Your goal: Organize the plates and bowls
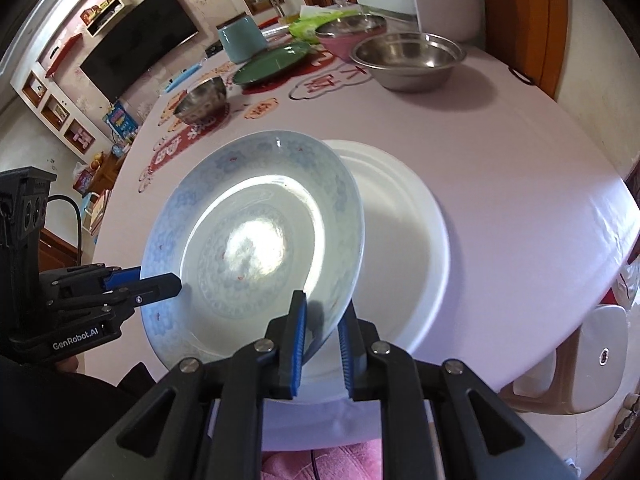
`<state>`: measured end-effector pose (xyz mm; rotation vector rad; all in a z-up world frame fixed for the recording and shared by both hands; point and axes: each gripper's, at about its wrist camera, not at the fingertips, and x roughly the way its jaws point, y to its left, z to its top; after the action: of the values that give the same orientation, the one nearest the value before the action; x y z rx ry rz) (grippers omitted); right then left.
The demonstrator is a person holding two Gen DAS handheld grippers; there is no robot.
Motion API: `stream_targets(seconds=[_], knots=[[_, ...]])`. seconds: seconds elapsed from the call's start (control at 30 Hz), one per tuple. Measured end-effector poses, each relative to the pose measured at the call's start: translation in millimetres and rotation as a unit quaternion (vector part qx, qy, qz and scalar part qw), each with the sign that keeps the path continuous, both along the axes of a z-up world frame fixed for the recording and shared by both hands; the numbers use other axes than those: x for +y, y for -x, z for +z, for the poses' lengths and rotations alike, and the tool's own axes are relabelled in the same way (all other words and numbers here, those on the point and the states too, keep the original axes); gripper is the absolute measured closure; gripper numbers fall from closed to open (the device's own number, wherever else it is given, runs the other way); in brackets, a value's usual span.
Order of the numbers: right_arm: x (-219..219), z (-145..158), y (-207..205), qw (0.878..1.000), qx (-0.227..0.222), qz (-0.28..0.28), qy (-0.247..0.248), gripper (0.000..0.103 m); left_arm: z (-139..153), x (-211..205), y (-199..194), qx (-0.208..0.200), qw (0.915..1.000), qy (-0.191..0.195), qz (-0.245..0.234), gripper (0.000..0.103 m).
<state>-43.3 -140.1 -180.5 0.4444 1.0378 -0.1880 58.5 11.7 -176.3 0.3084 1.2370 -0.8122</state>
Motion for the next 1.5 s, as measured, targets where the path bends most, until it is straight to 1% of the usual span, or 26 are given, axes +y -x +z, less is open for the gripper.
stream_targets(seconds=[0.2, 0.47, 0.57, 0.77, 0.93, 1.07, 1.13, 1.33, 1.43, 1.5], knots=[[-15.0, -6.8, -2.9, 0.999, 0.022, 0.032, 0.004, 0.086, -9.7, -16.1, 2.4, 0.011, 0.9996, -0.010, 0.023, 0.081], [-23.4, -16.8, -12.6, 0.995, 0.044, 0.092, 0.008, 0.083, -20.8, -20.9, 3.2, 0.026, 0.9966, -0.020, 0.076, 0.081], [-23.2, -19.0, -16.6, 0.992, 0.046, 0.117, 0.011, 0.081, -26.2, -19.4, 3.4, 0.028, 0.9943, -0.026, 0.100, 0.081], [-28.6, -22.1, -24.5, 0.987, 0.047, 0.153, 0.013, 0.079, -27.9, -15.6, 2.7, 0.025, 0.9900, -0.023, 0.137, 0.081], [-28.5, -24.5, -30.4, 0.981, 0.052, 0.187, 0.025, 0.078, -27.9, -11.9, 3.9, 0.022, 0.9849, -0.018, 0.171, 0.081], [-29.0, -25.2, -31.8, 0.976, 0.052, 0.210, 0.023, 0.077, -27.9, -13.7, 4.5, 0.018, 0.9812, -0.016, 0.191, 0.081], [-28.8, -25.2, -31.7, 0.974, 0.051, 0.220, 0.023, 0.074, -27.7, -13.4, 5.2, 0.016, 0.9795, -0.015, 0.200, 0.081], [-27.9, -26.5, -34.2, 0.970, 0.051, 0.234, 0.032, 0.073, -26.6, -6.2, 9.2, 0.016, 0.9745, -0.005, 0.224, 0.080], [-24.5, -25.8, -35.0, 0.970, 0.057, 0.233, 0.041, 0.071, -24.1, -6.1, 9.9, 0.015, 0.9751, -0.013, 0.221, 0.079], [-20.3, -25.6, -35.7, 0.970, 0.062, 0.229, 0.056, 0.071, -19.4, -6.0, 10.2, 0.004, 0.9763, -0.019, 0.216, 0.078]])
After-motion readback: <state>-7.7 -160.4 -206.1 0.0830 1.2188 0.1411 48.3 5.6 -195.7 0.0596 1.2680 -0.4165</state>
